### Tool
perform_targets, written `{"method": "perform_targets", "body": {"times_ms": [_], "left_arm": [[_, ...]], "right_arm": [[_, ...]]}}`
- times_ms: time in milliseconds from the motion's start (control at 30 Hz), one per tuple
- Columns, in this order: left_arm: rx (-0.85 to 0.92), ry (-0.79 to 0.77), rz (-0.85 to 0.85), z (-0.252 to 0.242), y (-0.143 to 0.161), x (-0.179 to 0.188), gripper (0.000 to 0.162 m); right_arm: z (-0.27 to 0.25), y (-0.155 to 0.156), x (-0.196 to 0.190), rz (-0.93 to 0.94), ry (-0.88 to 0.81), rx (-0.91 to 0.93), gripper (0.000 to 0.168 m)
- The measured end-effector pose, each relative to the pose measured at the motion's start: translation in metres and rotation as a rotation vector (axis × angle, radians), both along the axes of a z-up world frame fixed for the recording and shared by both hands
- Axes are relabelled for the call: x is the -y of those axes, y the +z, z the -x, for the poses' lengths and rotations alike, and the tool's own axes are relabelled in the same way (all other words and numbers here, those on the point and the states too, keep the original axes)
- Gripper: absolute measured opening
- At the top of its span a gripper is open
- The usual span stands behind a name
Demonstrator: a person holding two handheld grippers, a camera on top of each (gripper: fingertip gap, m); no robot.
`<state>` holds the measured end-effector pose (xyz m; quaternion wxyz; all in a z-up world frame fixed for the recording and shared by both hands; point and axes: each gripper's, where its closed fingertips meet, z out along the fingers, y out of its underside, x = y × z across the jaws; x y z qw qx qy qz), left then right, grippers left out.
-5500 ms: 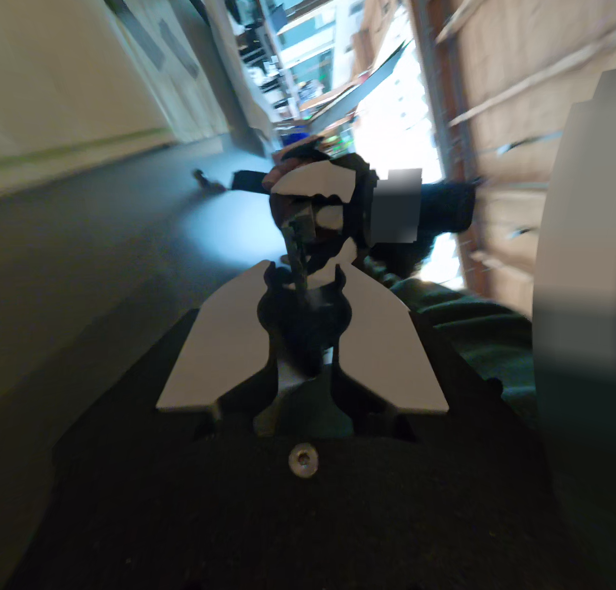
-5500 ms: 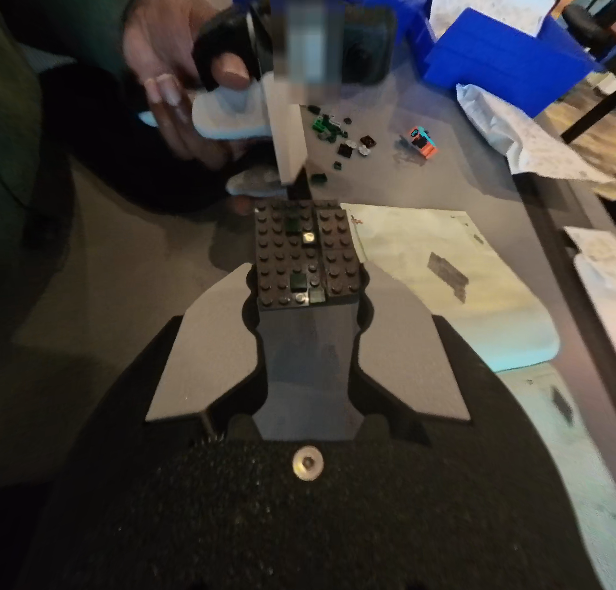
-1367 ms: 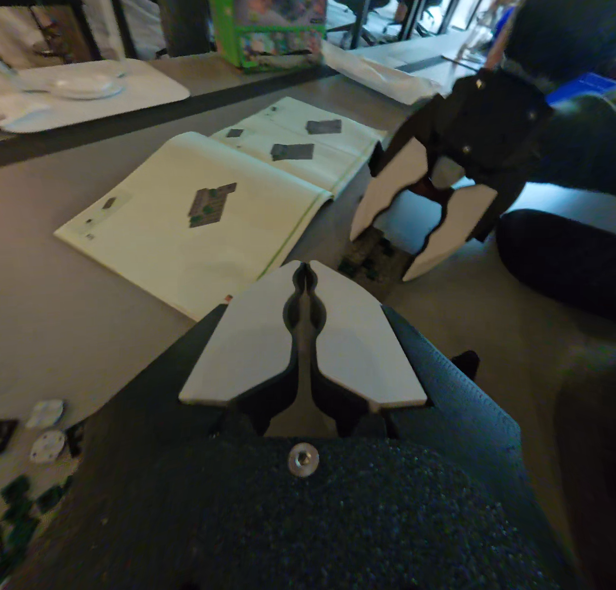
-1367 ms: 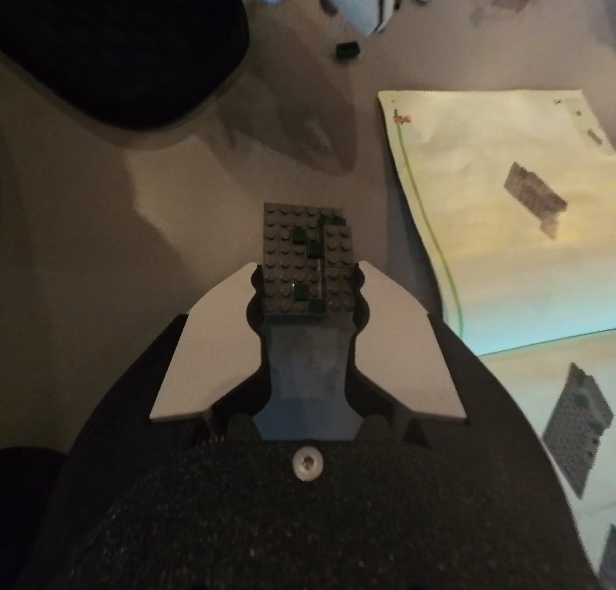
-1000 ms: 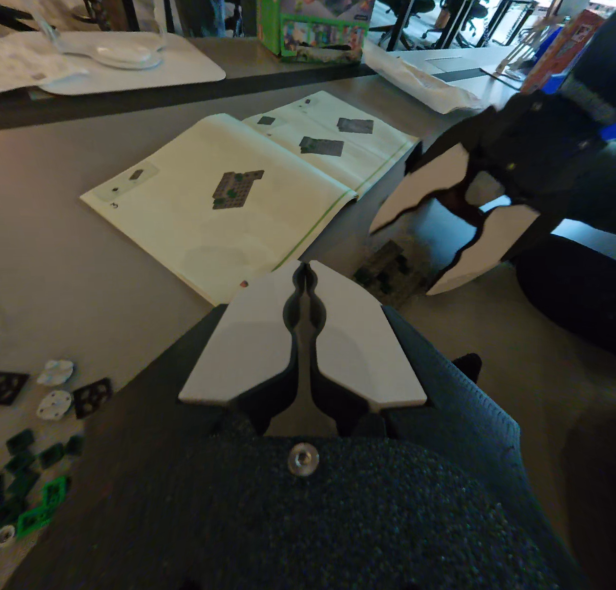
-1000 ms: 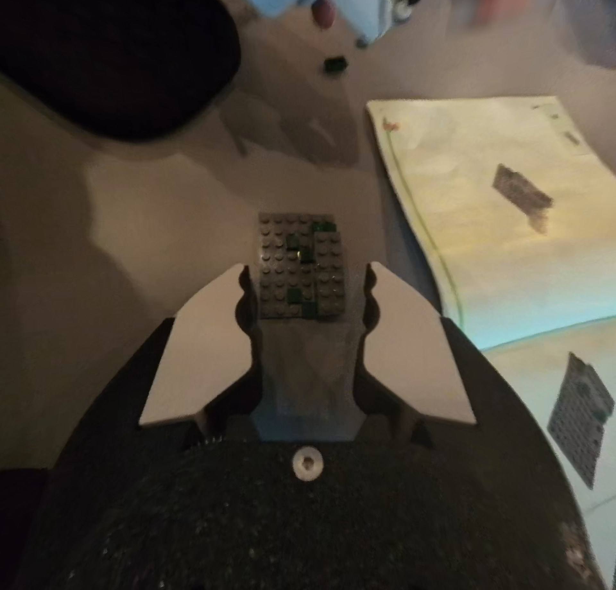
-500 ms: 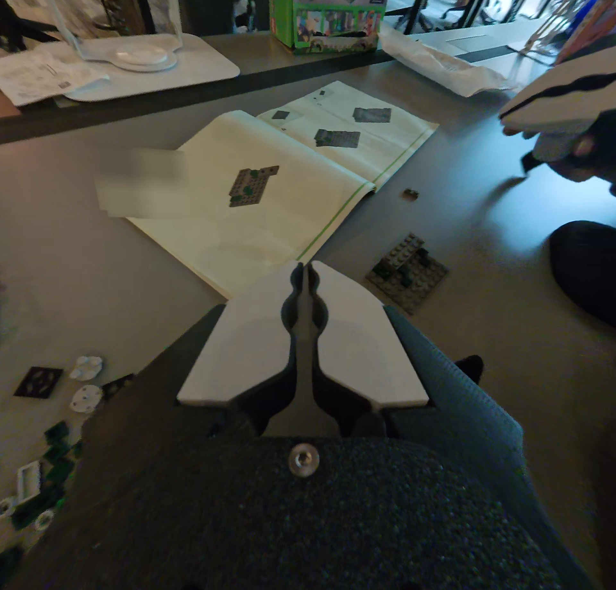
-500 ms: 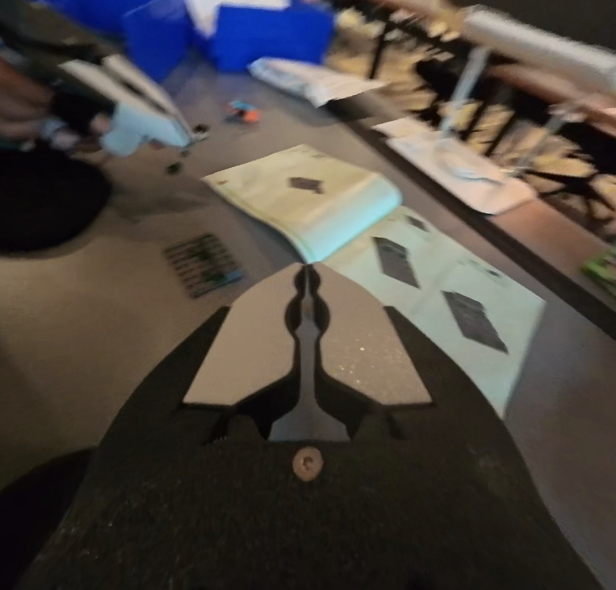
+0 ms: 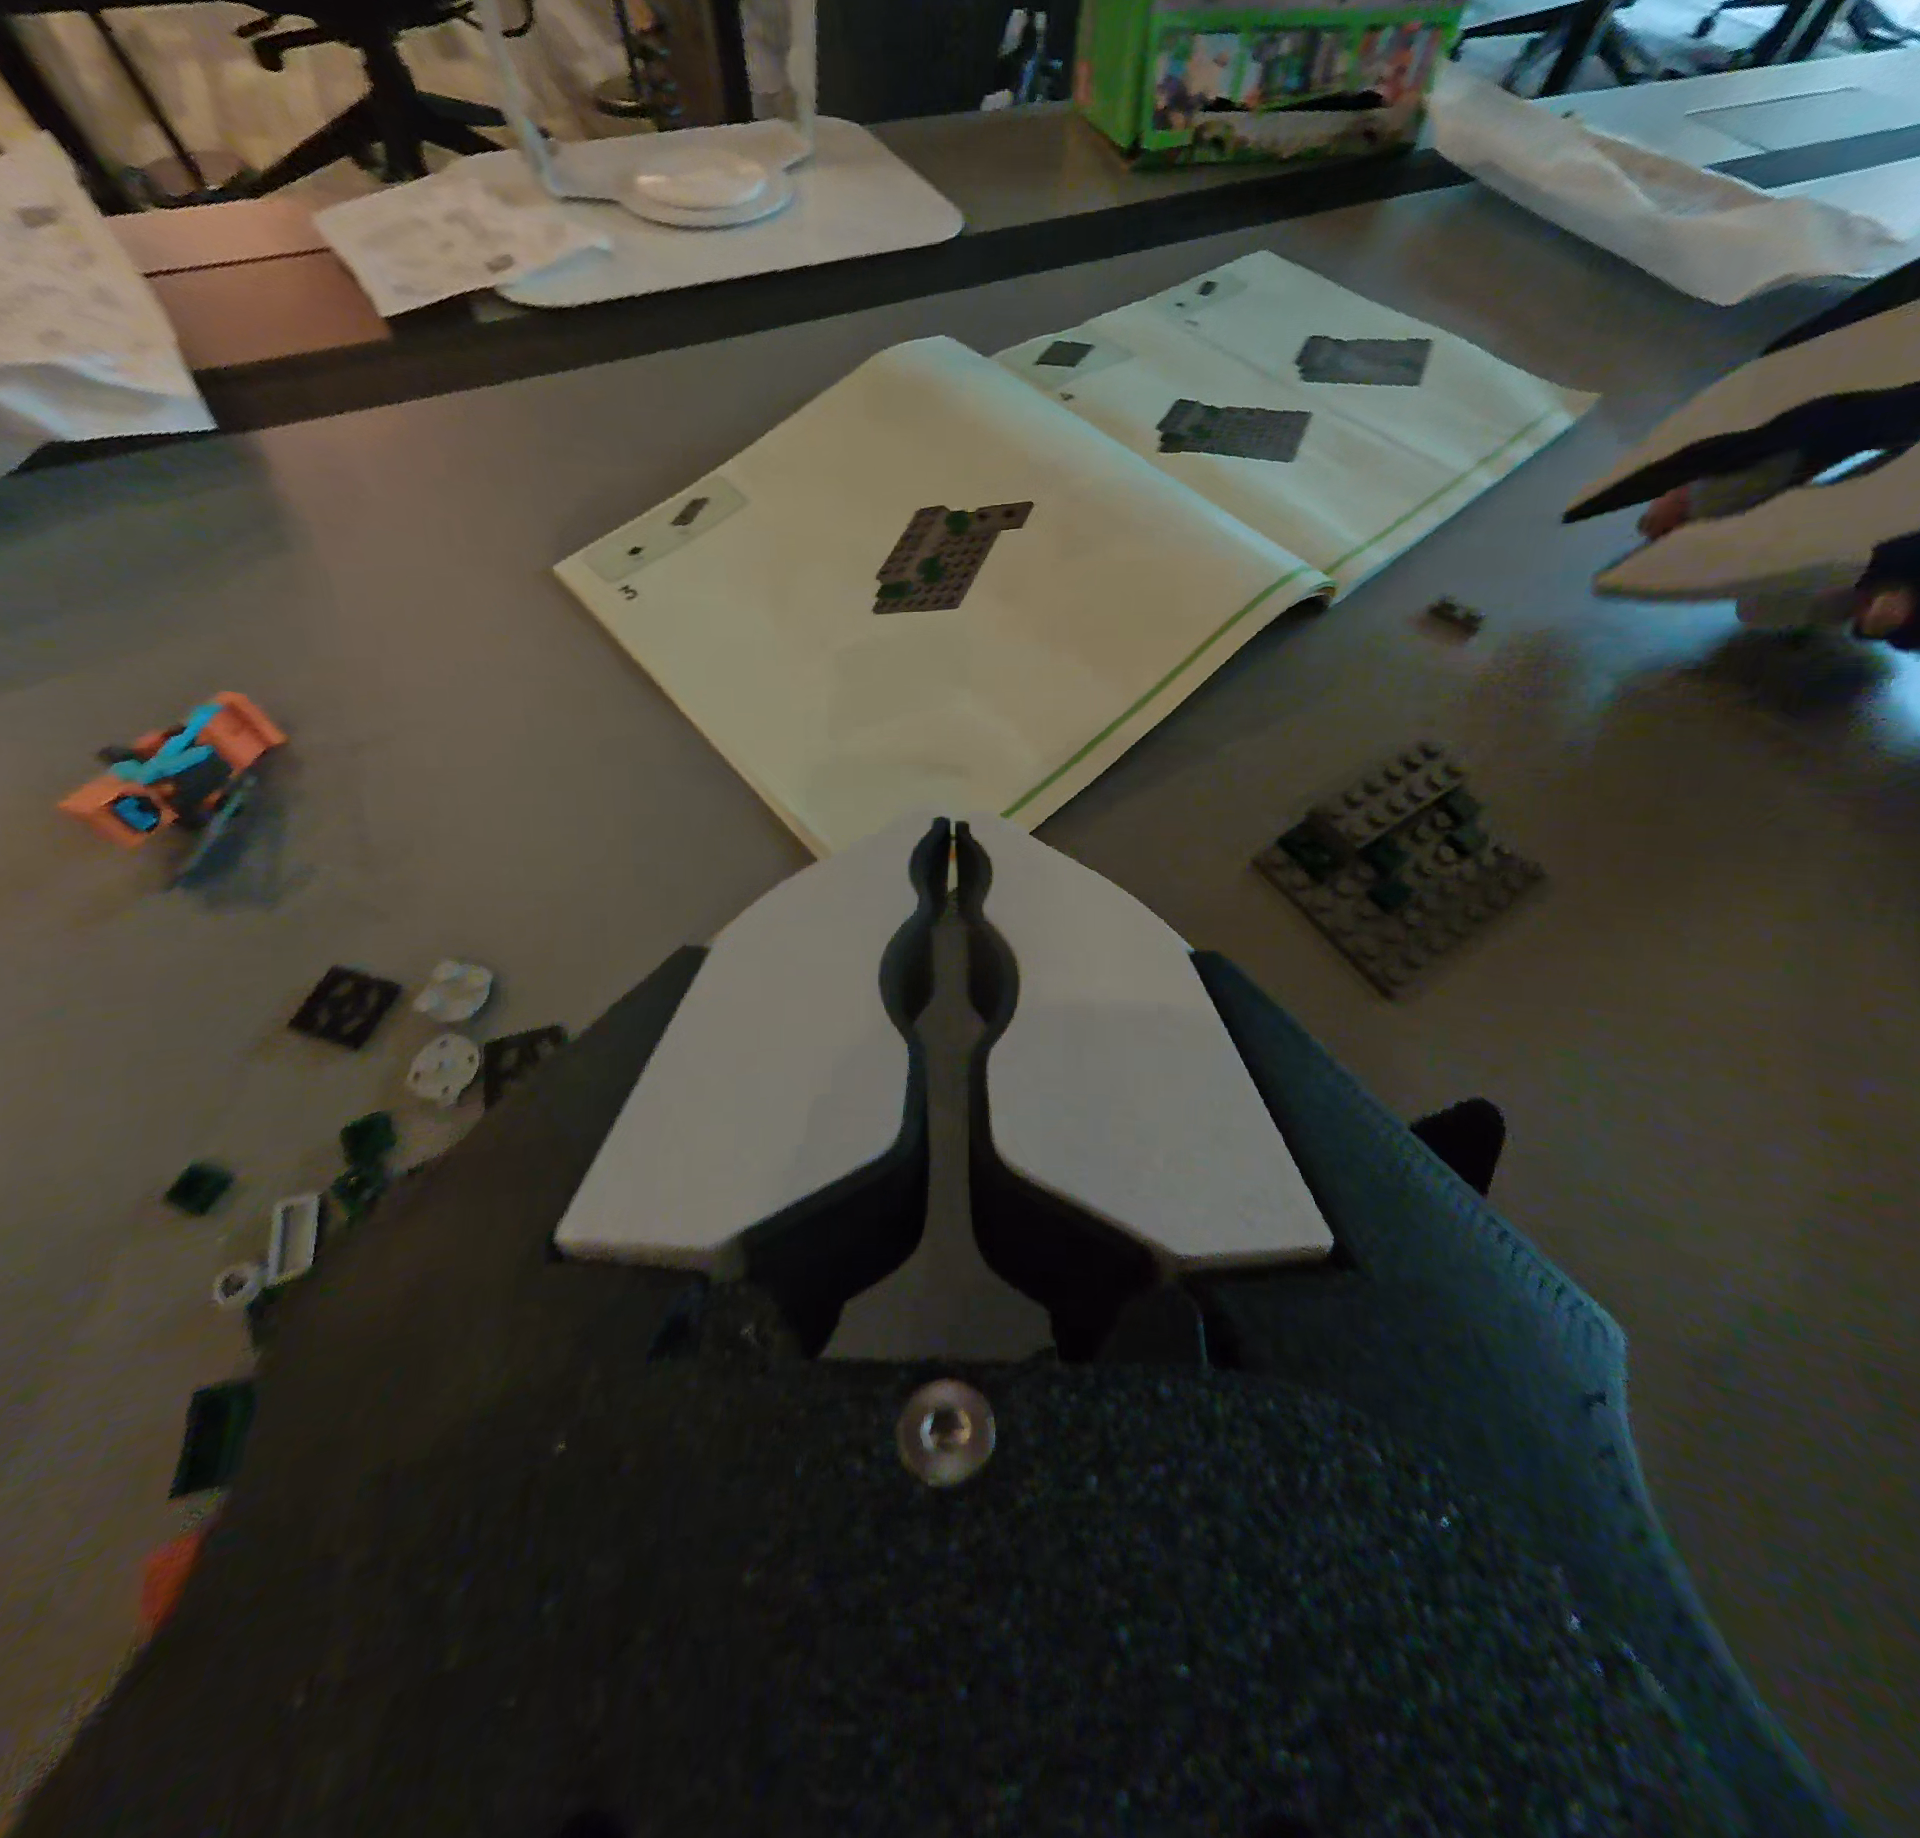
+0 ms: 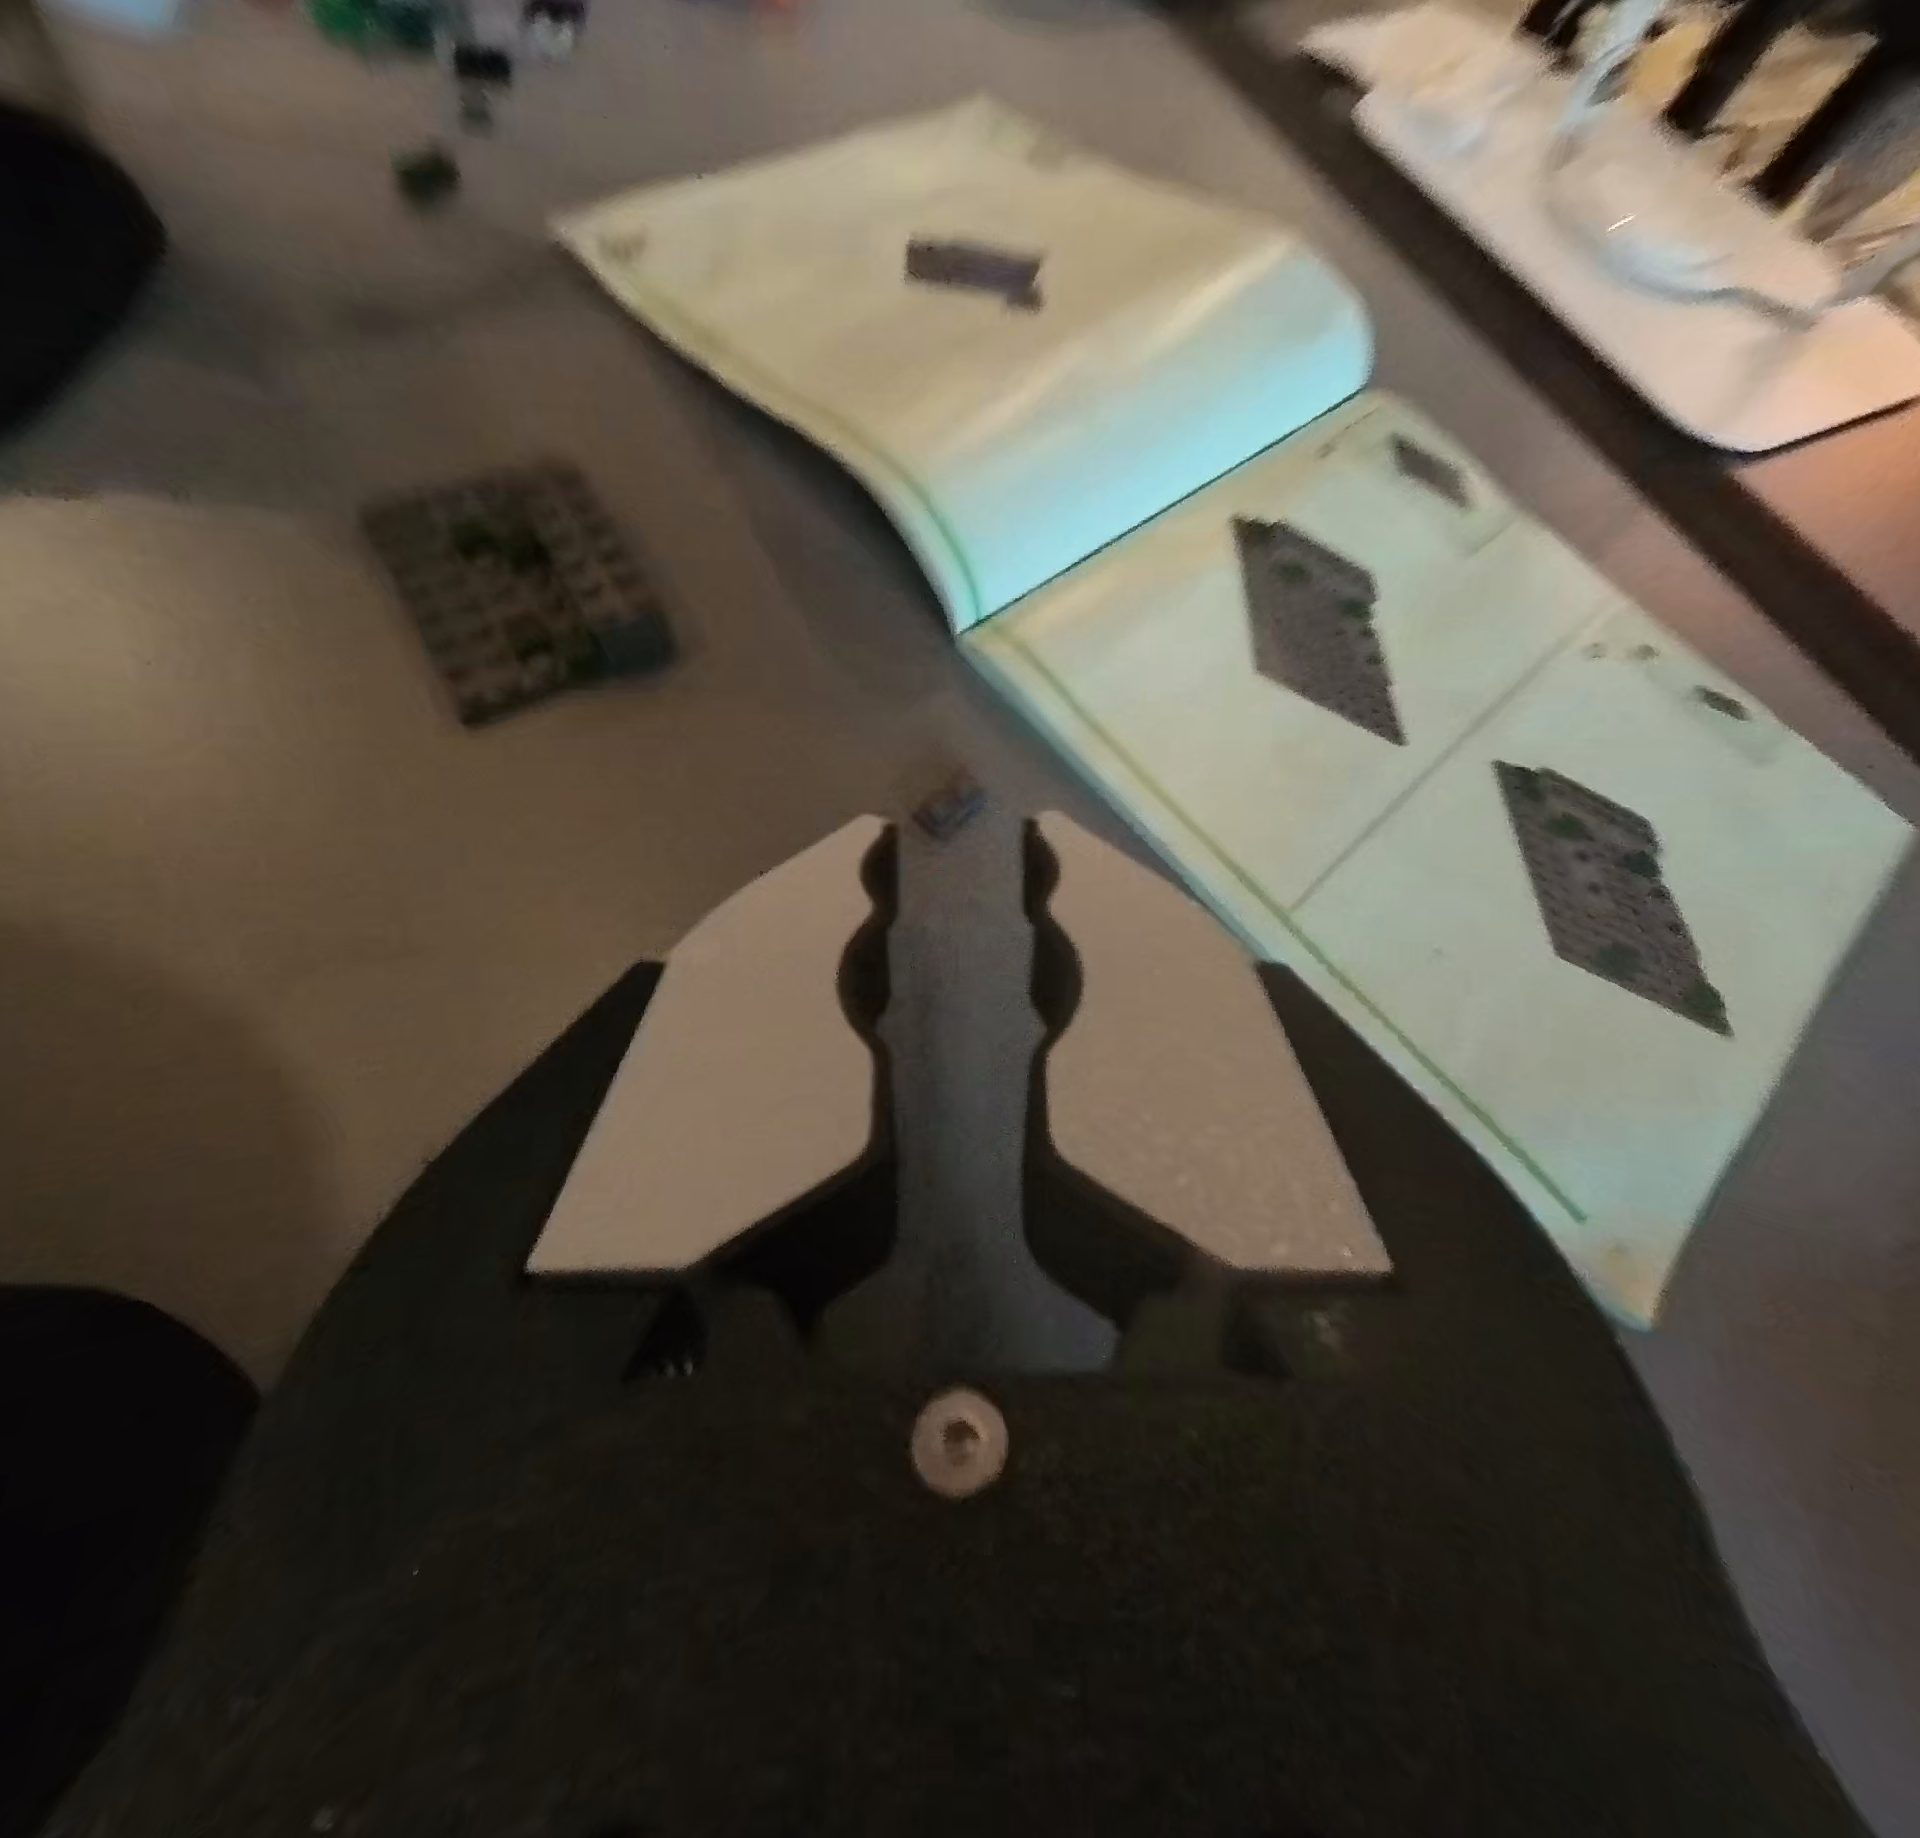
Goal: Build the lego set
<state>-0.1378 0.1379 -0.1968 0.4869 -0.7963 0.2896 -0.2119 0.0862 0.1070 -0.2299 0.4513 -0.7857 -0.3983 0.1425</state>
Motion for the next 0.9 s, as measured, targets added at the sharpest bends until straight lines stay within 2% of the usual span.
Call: {"method": "perform_targets", "body": {"times_ms": [300, 400, 533, 700, 900], "left_arm": [[0.017, 0.063, -0.014, 0.002, 0.003, 0.001, 0.001], [0.033, 0.062, -0.007, 0.003, 0.004, 0.001, 0.001], [0.056, 0.038, 0.013, 0.002, 0.002, 0.003, 0.0], [0.066, 0.012, 0.006, -0.001, 0.004, 0.006, 0.0], [0.099, -0.013, 0.014, -0.003, 0.005, 0.008, 0.0]], "right_arm": [[0.02, -0.025, -0.015, 0.184, 0.02, 0.129, 0.024], [0.022, -0.026, -0.018, 0.206, 0.036, 0.155, 0.014], [0.026, -0.027, -0.018, 0.199, 0.081, 0.185, 0.0], [0.026, -0.027, -0.018, 0.199, 0.125, 0.204, 0.0], [0.031, -0.017, -0.015, 0.115, 0.192, 0.177, 0.0]]}}
